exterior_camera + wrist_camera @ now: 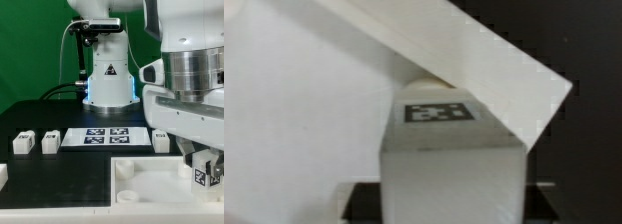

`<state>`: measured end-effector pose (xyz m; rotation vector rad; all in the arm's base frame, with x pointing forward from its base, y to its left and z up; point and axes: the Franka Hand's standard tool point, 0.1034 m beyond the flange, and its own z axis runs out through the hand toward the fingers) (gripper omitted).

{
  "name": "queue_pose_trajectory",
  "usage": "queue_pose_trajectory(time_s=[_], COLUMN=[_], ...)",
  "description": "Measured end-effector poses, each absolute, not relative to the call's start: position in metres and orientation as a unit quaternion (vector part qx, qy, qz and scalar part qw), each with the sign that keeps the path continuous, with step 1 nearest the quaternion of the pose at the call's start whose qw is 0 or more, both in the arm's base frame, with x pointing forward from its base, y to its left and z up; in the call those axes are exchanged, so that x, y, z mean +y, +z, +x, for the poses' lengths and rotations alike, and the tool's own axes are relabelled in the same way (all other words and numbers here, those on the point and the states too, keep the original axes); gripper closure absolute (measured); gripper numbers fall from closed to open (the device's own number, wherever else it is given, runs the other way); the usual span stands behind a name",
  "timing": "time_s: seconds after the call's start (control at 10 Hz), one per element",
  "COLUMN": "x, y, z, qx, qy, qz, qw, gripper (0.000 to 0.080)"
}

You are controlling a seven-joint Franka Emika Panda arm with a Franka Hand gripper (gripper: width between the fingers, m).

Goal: Assemble one leg

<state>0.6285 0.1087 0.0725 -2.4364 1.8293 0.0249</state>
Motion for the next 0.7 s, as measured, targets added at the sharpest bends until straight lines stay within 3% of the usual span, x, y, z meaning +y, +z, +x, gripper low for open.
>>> queue_pose_trajectory(time_s=[0.3,0.7], x=[0.1076,0.1057], y=[0.0732,0.0739], z=[0.6261,0.6244], qx=[0.784,0.820], qy=[0.016,0.012], qz=[-0.619,-0.572], qw=[0.041,0.033], gripper=[0.0505,0.0504])
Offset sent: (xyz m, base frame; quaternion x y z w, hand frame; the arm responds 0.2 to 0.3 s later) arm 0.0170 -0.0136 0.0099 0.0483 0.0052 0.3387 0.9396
